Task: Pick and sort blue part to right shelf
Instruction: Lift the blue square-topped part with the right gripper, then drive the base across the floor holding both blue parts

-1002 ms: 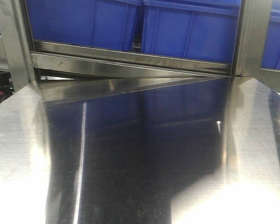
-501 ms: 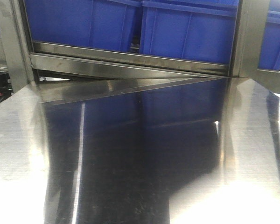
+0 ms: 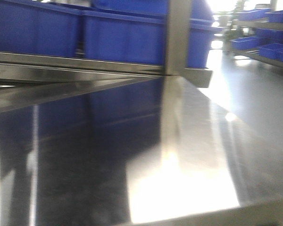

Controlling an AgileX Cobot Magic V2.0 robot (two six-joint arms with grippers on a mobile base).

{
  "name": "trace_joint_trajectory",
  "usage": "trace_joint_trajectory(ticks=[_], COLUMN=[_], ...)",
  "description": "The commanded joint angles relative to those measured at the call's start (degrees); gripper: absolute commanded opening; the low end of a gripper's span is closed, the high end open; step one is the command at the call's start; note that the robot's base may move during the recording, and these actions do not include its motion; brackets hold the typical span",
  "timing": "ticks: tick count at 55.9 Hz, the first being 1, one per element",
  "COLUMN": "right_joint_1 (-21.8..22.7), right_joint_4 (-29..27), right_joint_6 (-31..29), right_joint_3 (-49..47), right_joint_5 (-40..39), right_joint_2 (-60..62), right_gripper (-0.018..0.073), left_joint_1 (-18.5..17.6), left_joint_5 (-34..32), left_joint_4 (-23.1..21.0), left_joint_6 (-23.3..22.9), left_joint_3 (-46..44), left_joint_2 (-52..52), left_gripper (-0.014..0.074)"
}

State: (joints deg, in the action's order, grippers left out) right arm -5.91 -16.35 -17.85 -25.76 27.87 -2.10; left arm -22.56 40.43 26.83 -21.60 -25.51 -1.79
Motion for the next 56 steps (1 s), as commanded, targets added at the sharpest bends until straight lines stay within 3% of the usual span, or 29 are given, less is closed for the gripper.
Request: trace_joint_trajectory(ticks=[1,56], right_joint_1=[0.06,0.06], right_joint_4=[-0.36,-0.36], right_joint_6=[-0.07,-0.07], right_joint_3=[-1.47,-1.47], right_joint_5=[-5.26,-5.26], right_joint_2=[-0.79,-0.79], right_gripper=[0.0069,0.0069], left_joint_1=[-0.22,-0.22], left_joint_5=[-5.13,-5.05], left_joint_4=[1.05,1.05], left_joint_6=[-0.47,-0.47], left_joint_3=[-1.50,-1.50], left_joint_2=[-0.96,-0.96], left_gripper=[0.0376,0.0375])
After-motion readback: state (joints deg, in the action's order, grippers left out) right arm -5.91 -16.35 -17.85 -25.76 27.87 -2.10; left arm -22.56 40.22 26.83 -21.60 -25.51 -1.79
